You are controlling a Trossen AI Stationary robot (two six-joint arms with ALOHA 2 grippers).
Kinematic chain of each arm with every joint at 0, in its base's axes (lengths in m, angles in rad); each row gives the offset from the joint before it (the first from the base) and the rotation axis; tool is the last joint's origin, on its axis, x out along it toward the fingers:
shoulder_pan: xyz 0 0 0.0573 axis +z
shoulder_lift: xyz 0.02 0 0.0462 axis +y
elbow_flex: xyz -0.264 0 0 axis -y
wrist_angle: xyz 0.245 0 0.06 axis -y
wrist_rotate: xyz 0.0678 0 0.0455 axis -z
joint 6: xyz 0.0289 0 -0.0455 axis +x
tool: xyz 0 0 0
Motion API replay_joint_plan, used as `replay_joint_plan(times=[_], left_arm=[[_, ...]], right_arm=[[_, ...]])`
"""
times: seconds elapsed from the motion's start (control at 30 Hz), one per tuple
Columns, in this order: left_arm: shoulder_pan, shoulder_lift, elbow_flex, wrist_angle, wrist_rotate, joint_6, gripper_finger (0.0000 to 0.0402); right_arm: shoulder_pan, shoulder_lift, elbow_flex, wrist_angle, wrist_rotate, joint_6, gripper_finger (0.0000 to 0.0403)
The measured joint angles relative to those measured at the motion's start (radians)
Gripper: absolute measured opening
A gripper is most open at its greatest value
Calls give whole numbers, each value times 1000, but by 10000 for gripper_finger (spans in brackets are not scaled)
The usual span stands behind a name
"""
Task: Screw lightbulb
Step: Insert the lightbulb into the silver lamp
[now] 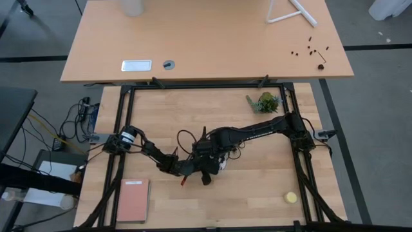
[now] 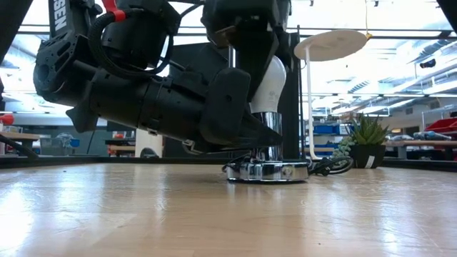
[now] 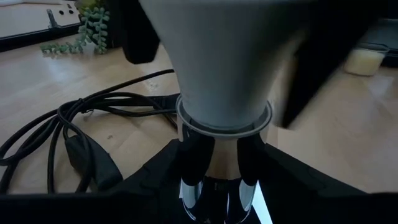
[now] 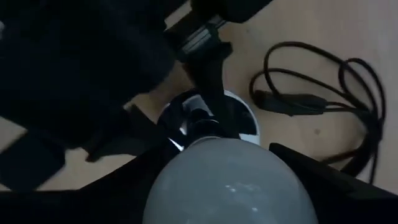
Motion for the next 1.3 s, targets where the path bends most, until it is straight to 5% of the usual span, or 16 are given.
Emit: replay_joint_plan(times=[0.3, 0.67, 0.8, 1.1, 1.3], left_arm=[[2, 0, 0, -4, -6, 4, 184], [2, 0, 0, -3, -3, 2, 184], [2, 0, 0, -3, -3, 1, 184], [2, 0, 0, -3, -2, 1, 184], [2, 0, 0, -3, -2, 1, 184]], right_arm=[[2, -1, 0, -4, 0, -252, 336], [6, -1, 0, -14, 10, -1223, 372], [5, -1, 0, -13, 12, -1448, 367], [5, -1, 0, -15, 12, -1409, 262], [7, -1, 0, -16, 24, -1205, 257]])
